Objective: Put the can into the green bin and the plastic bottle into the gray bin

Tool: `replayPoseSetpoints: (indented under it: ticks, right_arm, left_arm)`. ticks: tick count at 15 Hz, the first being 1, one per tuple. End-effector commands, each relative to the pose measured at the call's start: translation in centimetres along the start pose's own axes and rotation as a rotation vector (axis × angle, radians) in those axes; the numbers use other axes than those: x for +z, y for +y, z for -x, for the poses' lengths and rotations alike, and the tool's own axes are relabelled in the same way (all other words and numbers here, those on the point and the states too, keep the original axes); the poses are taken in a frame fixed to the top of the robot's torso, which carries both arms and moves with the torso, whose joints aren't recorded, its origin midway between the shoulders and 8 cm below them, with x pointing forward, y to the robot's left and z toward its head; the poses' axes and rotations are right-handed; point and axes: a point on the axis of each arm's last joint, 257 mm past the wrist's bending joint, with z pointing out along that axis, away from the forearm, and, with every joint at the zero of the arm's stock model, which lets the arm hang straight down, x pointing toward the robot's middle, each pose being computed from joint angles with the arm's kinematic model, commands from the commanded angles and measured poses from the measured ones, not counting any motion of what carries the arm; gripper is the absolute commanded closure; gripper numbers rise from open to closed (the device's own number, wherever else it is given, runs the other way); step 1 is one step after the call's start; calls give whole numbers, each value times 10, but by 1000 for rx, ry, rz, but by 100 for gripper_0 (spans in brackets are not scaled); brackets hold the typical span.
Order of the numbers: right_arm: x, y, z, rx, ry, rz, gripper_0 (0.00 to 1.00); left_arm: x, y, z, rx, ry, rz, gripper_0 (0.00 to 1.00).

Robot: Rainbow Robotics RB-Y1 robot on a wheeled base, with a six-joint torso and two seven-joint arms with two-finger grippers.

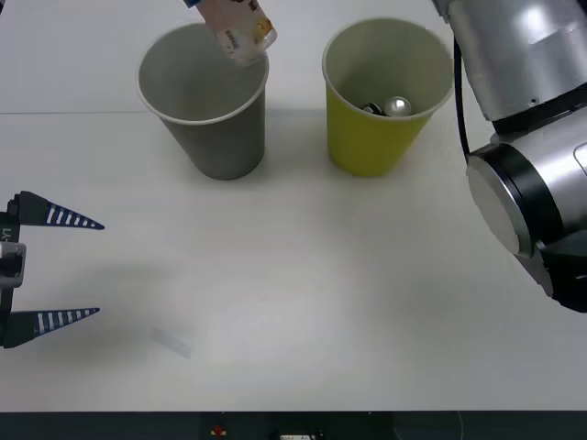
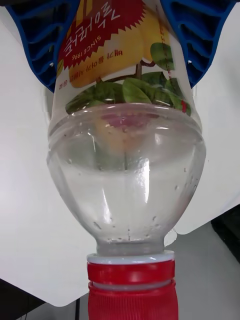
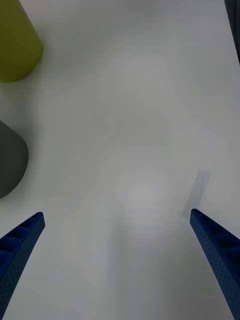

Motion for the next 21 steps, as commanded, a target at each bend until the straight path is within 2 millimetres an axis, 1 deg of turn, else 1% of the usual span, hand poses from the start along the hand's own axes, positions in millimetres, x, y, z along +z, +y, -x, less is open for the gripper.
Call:
replayPoseSetpoints:
  ticks: [1, 3, 7, 10, 14, 15, 16, 17, 21]
  right_arm:
    - [24, -1, 0, 9, 13, -17, 100]
    - [39, 1, 0, 10, 23, -28, 100]
    - [57, 1, -8, 16, 25, -28, 100]
    - [62, 4, -8, 10, 23, -24, 100]
    - [62, 7, -6, 5, 13, -14, 100]
    - [62, 7, -5, 2, 11, -15, 67]
    - [61, 4, -3, -7, 3, -21, 12]
    - [61, 4, -4, -7, 4, -23, 0]
    - [62, 4, -4, -7, 5, -23, 0]
  left_arm:
    - [0, 0, 0, 0, 0, 0, 0]
    - [0, 0, 0, 0, 0, 0, 0]
    - [0, 0, 0, 0, 0, 0, 0]
    - [0, 0, 0, 0, 0, 0, 0]
    - [0, 0, 0, 0, 0, 0, 0]
    - [0, 0, 0, 0, 0, 0, 0]
    - [0, 0, 0, 0, 0, 0, 0]
    - [0, 0, 0, 0, 0, 0, 0]
    - [0, 0, 0, 0, 0, 0, 0]
